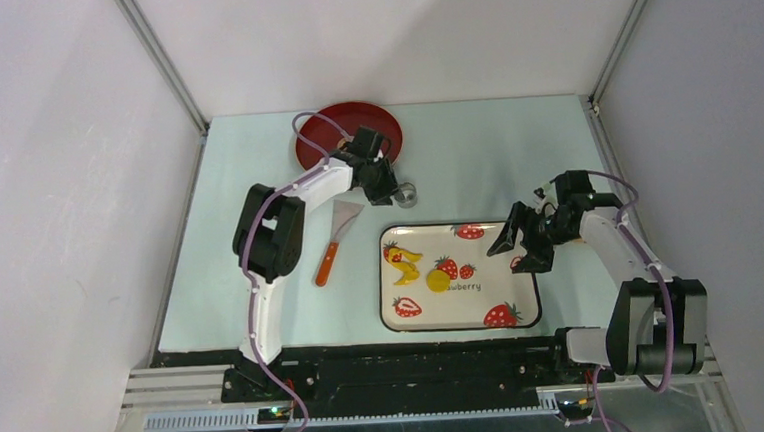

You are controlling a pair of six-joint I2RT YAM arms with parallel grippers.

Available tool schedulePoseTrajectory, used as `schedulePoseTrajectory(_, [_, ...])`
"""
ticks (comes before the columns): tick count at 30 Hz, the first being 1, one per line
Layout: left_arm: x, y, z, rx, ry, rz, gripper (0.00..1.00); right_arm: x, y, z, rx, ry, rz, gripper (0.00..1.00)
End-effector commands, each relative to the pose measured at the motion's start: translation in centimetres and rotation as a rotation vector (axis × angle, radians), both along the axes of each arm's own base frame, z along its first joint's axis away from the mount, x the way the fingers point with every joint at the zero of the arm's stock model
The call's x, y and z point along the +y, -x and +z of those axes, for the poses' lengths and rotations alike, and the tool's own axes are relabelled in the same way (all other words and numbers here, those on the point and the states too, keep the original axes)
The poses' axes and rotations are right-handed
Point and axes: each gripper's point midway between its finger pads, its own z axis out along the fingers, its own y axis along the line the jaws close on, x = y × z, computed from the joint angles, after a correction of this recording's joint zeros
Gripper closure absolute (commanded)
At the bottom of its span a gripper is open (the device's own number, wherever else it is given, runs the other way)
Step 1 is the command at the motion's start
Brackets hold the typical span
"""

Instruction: Roll out the dumpling wrappers from the dough

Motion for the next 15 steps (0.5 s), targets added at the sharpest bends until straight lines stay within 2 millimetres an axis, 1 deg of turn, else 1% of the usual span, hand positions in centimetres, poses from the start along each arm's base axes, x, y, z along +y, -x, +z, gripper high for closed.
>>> schedulePoseTrajectory(1, [-0.2, -0.7, 3.2, -0.067, 0.020, -0.038, 0.53, -0.2, -0.5, -0.1, -0.026, 0.004, 0.009, 0.21])
schedulePoseTrajectory(2, [-0.2, -0.5, 3.5, -0.076, 0.021, -0.053, 0.51, -0.2, -0.5, 0.0, -0.029, 0.004, 0.009, 0.21])
schedulePoseTrajectory(3, [-0.2, -0.5, 4.9, -0.104, 0.030, -0.063, 0.49, -0.1, -0.5, 0.0, -0.030, 0.001, 0.007, 0.21])
schedulePoseTrajectory(4, [0.1, -0.3, 5.4, -0.121, 0.023, -0.075, 0.48, -0.1, -0.6, 0.2, -0.034, -0.001, 0.007, 0.20])
schedulePoseTrajectory(5, [0.2, -0.3, 7.4, -0.161, 0.035, -0.080, 0.46, -0.1, -0.6, 0.3, -0.036, -0.003, 0.005, 0.20])
schedulePoseTrajectory(6, [0.5, 0.1, 7.8, -0.178, 0.024, -0.094, 0.46, 0.0, -0.6, 0.4, -0.042, -0.007, 0.005, 0.20])
schedulePoseTrajectory(7, [0.9, 0.5, 9.7, -0.216, 0.033, -0.098, 0.45, 0.0, -0.6, 0.5, -0.046, -0.009, 0.004, 0.19])
schedulePoseTrajectory(8, [1.2, 0.6, 10.5, -0.243, 0.028, -0.106, 0.44, 0.1, -0.6, 0.6, -0.049, -0.015, 0.005, 0.18])
schedulePoseTrajectory(9, [1.7, 1.4, 12.2, -0.281, 0.032, -0.116, 0.43, 0.2, -0.6, 0.8, -0.056, -0.020, 0.005, 0.17])
schedulePoseTrajectory(10, [1.9, 1.6, 13.2, -0.307, 0.038, -0.119, 0.42, 0.3, -0.6, 1.0, -0.060, -0.028, 0.008, 0.17])
schedulePoseTrajectory(11, [2.4, 2.7, 14.6, -0.336, 0.053, -0.132, 0.41, 0.4, -0.6, 1.2, -0.070, -0.032, 0.010, 0.15])
schedulePoseTrajectory(12, [2.6, 3.0, 15.6, -0.366, 0.072, -0.137, 0.41, 0.6, -0.6, 1.5, -0.078, -0.045, 0.014, 0.15])
schedulePoseTrajectory(13, [2.9, 4.4, 16.7, -0.385, 0.106, -0.155, 0.39, 0.6, -0.5, 1.8, -0.092, -0.051, 0.017, 0.13])
schedulePoseTrajectory(14, [3.1, 4.5, 17.5, -0.415, 0.136, -0.155, 0.39, 0.9, -0.5, 2.2, -0.100, -0.068, 0.023, 0.12])
schedulePoseTrajectory(15, [3.3, 6.2, 18.1, -0.419, 0.184, -0.174, 0.38, 1.0, -0.4, 2.6, -0.118, -0.078, 0.029, 0.09])
